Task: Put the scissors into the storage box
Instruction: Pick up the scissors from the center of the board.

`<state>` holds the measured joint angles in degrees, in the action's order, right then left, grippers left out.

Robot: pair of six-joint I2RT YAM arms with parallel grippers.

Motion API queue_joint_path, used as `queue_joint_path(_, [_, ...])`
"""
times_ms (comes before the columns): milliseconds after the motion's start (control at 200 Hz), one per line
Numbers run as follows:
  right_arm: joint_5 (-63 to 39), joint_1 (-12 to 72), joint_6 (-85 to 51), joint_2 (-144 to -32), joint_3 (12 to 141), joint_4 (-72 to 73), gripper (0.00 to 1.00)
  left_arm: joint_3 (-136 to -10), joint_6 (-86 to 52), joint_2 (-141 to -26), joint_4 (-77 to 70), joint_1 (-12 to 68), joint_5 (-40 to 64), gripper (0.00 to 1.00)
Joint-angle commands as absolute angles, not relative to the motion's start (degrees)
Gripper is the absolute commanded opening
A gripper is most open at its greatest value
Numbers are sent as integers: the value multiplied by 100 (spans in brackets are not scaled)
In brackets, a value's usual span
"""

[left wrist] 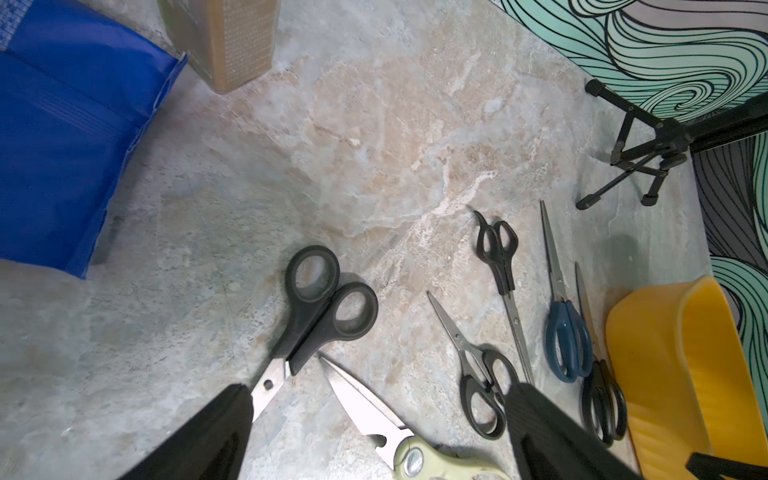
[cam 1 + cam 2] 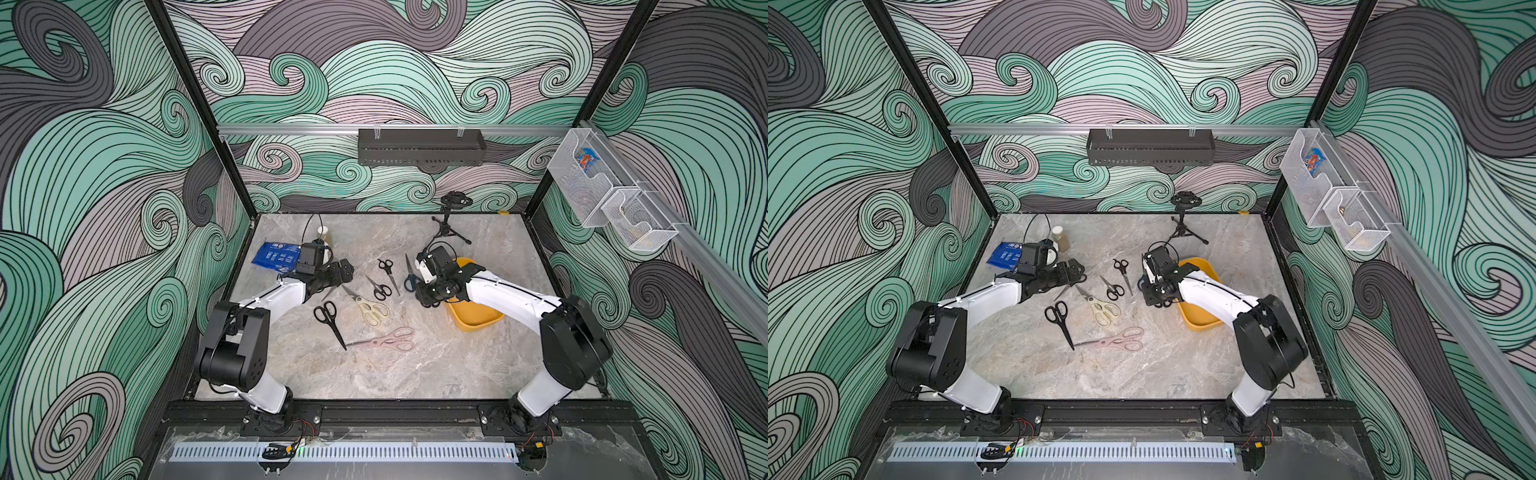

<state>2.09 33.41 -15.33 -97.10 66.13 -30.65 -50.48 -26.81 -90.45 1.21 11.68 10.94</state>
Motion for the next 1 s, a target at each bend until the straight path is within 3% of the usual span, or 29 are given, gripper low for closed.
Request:
queue_joint_path(0, [226,3347,-1439,-10094,6976,-3659,36,-5168,-2584,-9018,62,1135,1048,99])
queue_joint_path(150, [403,3367,-1442,-10427,7269,-3750,31,-5150,-2609,-9006,44,1090,1024,99])
queue_joint_path(996, [1215,3551,-1433,-11353,7655,-3753,28,-5151,-2856,-9167,-18,866,1314,98])
